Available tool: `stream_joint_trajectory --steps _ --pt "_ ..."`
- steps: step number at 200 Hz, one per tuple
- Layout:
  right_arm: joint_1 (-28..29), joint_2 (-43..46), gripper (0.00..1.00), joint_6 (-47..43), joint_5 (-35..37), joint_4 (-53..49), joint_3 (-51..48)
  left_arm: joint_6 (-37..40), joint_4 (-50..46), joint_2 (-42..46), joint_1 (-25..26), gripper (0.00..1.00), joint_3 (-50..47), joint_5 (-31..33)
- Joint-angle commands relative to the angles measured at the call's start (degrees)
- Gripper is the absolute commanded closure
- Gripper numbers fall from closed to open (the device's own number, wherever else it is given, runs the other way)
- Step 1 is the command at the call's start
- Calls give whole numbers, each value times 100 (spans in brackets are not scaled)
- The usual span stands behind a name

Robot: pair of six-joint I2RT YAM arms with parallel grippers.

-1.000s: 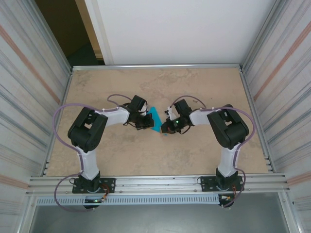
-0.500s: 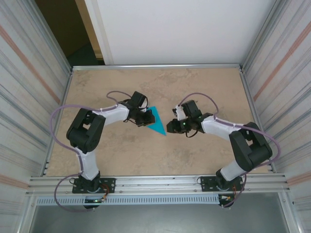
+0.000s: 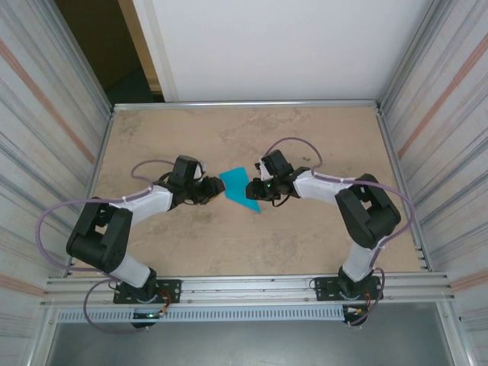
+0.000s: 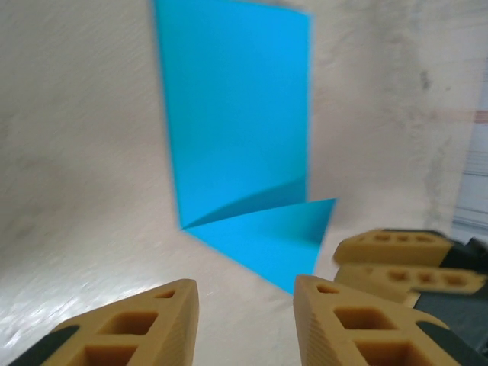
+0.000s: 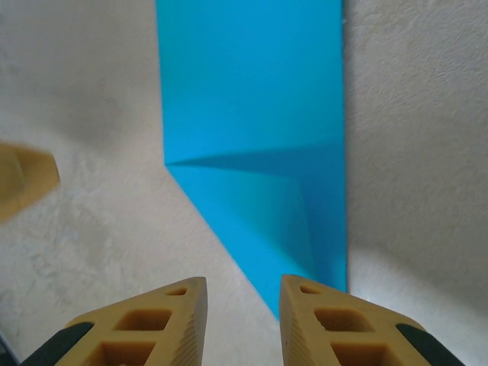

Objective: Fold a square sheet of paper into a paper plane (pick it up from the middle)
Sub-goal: Third fold the triangle at the center of the table.

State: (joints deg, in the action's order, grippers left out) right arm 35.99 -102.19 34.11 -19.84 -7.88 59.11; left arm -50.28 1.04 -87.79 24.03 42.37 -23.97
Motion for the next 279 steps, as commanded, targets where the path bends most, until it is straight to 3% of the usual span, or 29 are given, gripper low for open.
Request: stream_joint_trajectory --steps 1,38,93,144,229,279 --pt "-43 -282 71 321 44 29 318 -249 458 110 5 59 -127 -89" --pt "-135 -539 72 548 -67 -99 394 -482 963 -123 5 58 -366 -216" --pt "-216 -845 76 640 -274 -353 487 -553 742 -482 36 58 -56 -328" --pt "-223 -932 81 652 -188 -422 466 -586 604 -668 84 68 106 -289" --pt "-300 -636 85 679 -445 -302 342 -853 612 -924 233 66 136 33" --pt "-283 -18 80 346 -771 -62 535 -832 591 -905 225 67 106 86"
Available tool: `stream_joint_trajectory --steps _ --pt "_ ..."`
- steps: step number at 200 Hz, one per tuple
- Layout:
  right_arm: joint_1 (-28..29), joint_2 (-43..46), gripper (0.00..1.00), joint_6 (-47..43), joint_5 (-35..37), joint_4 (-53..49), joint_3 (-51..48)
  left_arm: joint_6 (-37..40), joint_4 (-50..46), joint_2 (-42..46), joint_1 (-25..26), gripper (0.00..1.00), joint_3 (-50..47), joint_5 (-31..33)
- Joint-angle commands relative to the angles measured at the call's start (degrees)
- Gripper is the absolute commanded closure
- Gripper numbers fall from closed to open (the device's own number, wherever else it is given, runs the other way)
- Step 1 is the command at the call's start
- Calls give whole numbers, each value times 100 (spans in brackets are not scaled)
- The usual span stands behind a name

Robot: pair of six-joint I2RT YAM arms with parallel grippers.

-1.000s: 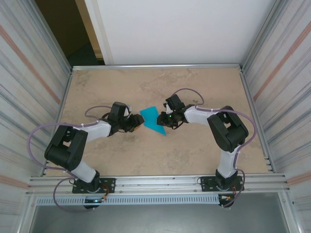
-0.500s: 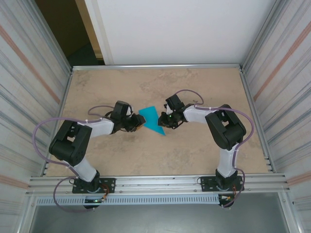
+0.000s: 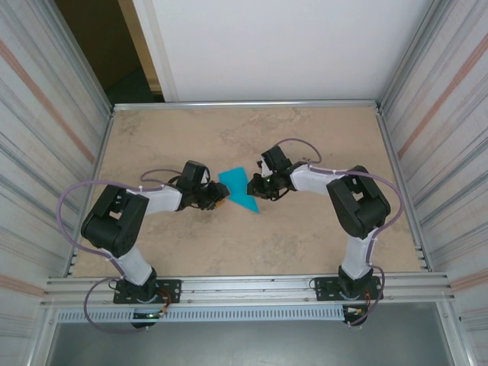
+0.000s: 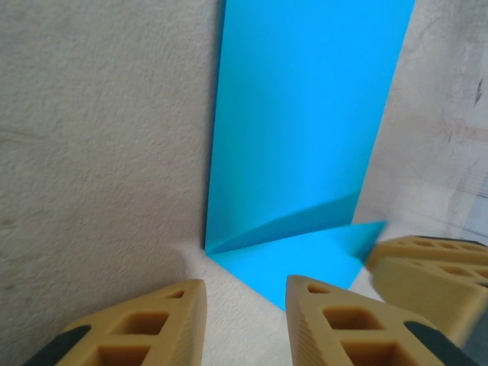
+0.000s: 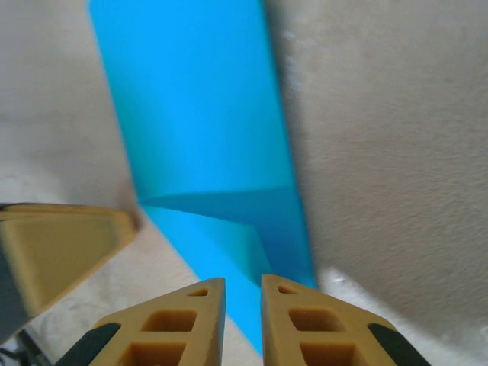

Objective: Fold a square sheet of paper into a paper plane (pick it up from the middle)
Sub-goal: Third fold the triangle at the center of the table, then fourth fold the wing at the center of the table.

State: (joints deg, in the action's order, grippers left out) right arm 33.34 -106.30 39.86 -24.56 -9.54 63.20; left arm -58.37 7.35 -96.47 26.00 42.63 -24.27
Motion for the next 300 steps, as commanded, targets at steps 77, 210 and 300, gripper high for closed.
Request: stream_joint_trajectory --steps 77,210,300 --pt "-37 -391 79 -291 -389 -153 476 -74 -28 -84 28 66 81 33" --pt "-241 -914 81 -39 -497 -214 387 -275 192 -318 19 67 284 -248" --pt "-224 -898 83 -20 -491 -135 307 -429 -58 -372 19 64 457 -72"
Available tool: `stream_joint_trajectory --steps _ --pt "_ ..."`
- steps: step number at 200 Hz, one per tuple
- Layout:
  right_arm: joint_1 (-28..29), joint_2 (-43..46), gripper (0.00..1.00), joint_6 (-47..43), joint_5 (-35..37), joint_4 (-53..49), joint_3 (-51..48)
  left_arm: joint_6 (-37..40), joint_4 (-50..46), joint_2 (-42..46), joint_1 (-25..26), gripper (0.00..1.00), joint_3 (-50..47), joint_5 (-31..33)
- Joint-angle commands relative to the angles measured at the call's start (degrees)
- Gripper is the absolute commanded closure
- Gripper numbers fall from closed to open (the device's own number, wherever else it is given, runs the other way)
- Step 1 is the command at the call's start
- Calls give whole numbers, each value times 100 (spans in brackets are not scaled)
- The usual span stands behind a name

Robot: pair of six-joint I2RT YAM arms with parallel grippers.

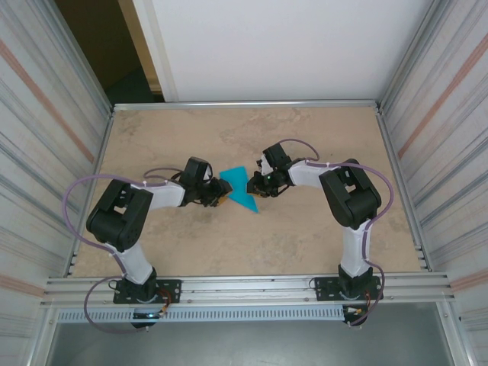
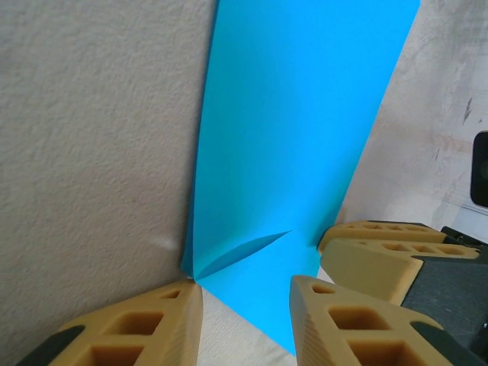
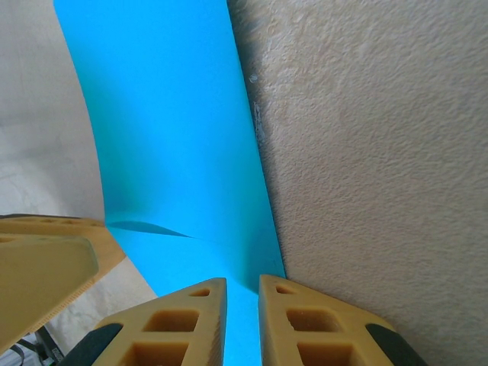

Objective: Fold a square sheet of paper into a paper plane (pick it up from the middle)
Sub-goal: Fourth fold the wing at the center of the table.

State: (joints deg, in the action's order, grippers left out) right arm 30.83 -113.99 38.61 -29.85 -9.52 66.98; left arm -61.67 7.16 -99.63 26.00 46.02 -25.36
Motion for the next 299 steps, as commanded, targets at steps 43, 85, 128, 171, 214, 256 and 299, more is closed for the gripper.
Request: stream_joint_trajectory --steps 43,85,128,171,214,256,299 --pt "28 -106 83 104 50 -109 -115 -314 703 -50 0 65 -13 -236" --pt "23 -89 83 112 51 -89 -141 -618 1408 -105 -107 65 -270 -448" --pt "23 -71 83 86 44 -61 -162 -483 1386 -386 -121 72 -95 -638" --pt "11 29 82 -14 -22 29 -203 -424 1402 -487 -163 82 -17 -715" --pt "-42 197 80 -142 14 49 -175 -381 1431 -457 -235 87 -27 -711" --pt "-44 823 70 -479 419 -56 -290 -333 1280 -472 -262 96 126 -650" --pt "361 1808 54 -1347 1885 86 -853 -221 517 -196 -260 96 323 -124"
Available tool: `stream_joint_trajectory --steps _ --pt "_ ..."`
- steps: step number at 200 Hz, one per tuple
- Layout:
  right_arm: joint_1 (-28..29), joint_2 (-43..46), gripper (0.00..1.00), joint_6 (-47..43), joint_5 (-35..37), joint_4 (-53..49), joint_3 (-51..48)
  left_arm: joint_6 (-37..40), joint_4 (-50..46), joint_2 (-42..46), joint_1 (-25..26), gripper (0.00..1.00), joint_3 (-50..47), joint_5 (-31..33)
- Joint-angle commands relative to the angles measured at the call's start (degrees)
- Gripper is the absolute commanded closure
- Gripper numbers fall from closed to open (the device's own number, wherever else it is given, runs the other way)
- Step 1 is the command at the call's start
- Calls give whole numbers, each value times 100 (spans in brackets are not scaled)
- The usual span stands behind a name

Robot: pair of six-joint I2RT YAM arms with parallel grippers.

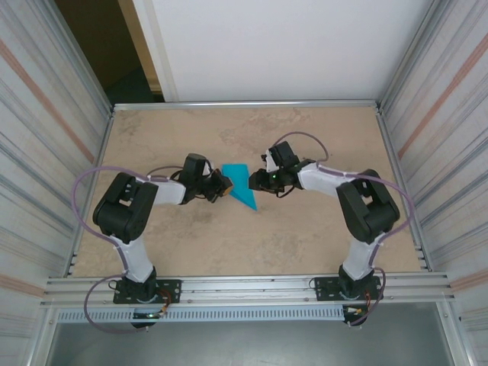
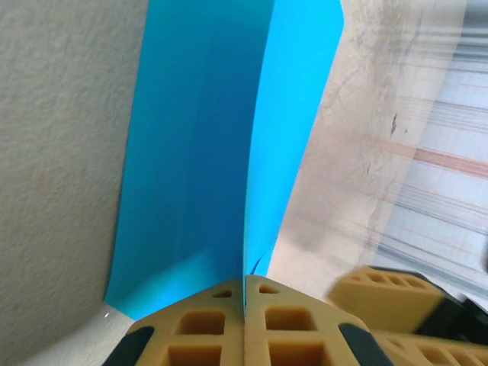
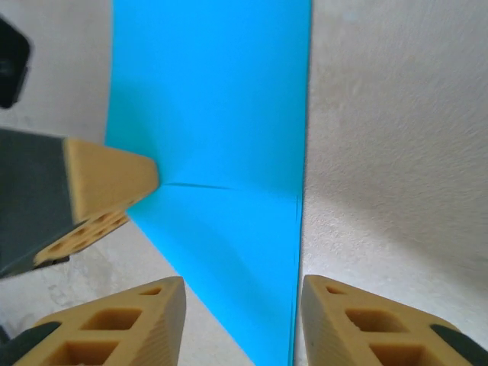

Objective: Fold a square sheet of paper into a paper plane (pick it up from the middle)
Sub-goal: Fourth fold the wing at the center of the table.

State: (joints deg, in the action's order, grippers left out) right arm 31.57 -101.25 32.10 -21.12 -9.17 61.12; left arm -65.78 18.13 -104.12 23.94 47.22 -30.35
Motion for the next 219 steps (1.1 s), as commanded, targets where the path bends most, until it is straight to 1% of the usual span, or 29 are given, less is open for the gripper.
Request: stream_joint_trajectory --steps 1,29,56,82,93,137,175,219 --pt "296 544 54 -713 1053 58 -281 189 -599 256 -51 96 205 390" --pt "712 613 52 -1145 1825 151 -332 242 -1088 467 -40 96 384 631" --pt "1117 345 52 -1638 2177 323 -222 260 -1417 573 5 95 539 754" --pt "1296 25 53 -1842 2270 305 -27 167 -1534 578 29 95 633 775" --pt "1330 -98 55 -1903 2193 343 12 196 -1629 567 40 95 701 794" --pt "1462 -484 57 -1898 2170 471 110 197 -1765 482 44 95 797 782" --pt "1514 -666 59 -1918 2383 512 224 232 -1831 377 49 95 905 769" --pt "1510 -768 63 -1935 2416 537 299 201 -1829 331 58 95 919 754"
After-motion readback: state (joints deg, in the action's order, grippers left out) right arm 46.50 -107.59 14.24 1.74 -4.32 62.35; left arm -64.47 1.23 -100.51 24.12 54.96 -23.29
